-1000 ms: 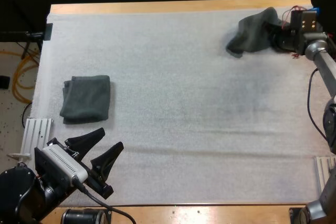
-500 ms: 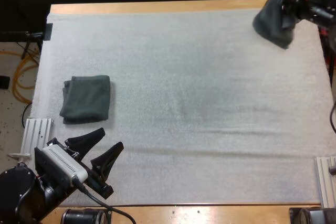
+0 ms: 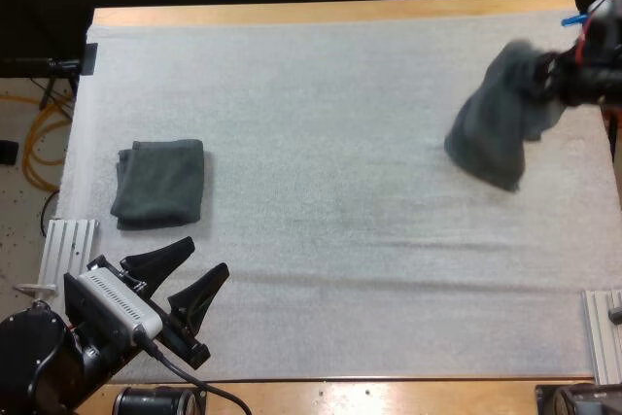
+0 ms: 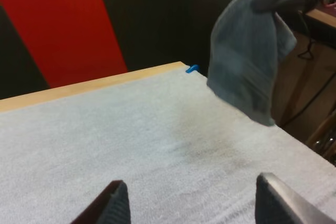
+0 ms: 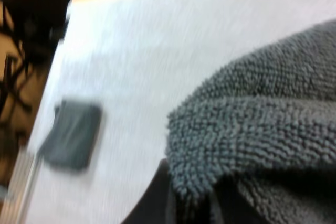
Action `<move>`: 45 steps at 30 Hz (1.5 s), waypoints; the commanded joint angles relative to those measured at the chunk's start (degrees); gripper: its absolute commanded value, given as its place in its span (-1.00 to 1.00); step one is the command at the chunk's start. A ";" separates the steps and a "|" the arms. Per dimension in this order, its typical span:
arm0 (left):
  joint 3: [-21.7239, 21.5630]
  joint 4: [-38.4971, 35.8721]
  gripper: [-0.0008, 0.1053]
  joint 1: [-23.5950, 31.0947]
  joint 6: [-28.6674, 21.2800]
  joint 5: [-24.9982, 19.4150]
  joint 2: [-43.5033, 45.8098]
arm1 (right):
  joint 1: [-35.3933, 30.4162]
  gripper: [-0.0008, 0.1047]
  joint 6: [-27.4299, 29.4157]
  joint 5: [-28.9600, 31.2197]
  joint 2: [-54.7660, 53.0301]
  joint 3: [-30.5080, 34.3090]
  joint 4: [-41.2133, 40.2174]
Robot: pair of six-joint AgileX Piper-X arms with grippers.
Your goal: Pick towel from pile fold and stack
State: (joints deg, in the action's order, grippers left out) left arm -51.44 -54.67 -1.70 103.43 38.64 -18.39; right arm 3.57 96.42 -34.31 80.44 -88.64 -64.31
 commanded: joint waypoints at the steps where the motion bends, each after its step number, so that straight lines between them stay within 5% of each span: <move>1: -0.25 0.50 -0.02 0.12 0.68 0.54 0.03 | 1.65 -0.99 2.33 -1.34 -0.76 -0.42 -3.23; 13: -0.25 -2.24 -0.02 0.12 0.68 0.54 0.03 | 19.78 -0.99 2.05 -2.00 0.55 6.27 -6.35; 16: -0.25 -2.24 -0.02 0.12 0.68 0.54 0.03 | 22.99 -0.99 0.02 -1.11 3.14 9.04 -0.41; 21: -0.25 -2.68 -0.02 0.12 0.68 0.54 0.03 | 24.60 -0.99 -6.70 8.78 11.70 9.75 14.56; 29: -0.25 -7.63 -0.02 0.12 0.52 0.54 0.03 | 24.60 -0.99 -9.13 20.42 22.29 8.30 32.25; 31: -0.25 -8.48 -0.02 0.12 0.55 0.54 0.03 | 24.34 -0.89 -9.13 22.28 24.04 7.87 35.72; 34: -0.25 -8.58 -0.02 0.12 0.55 0.54 0.03 | 23.22 -0.44 -9.13 22.71 25.70 6.88 40.24; 36: -0.25 -8.58 -0.02 0.12 0.55 0.54 0.03 | 22.16 0.10 -9.13 22.71 25.98 6.03 42.44; 39: -0.25 -8.58 -0.02 0.12 0.55 0.54 0.03 | 20.51 0.58 -7.17 22.83 25.98 4.03 42.59; 45: -0.25 -8.58 -0.02 0.12 0.55 0.54 0.03 | 18.41 0.60 -6.84 22.81 23.54 0.09 32.58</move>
State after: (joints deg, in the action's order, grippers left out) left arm -51.44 -63.29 -1.70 103.43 38.79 -18.39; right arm 22.03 88.85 -11.27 105.47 -87.83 -29.69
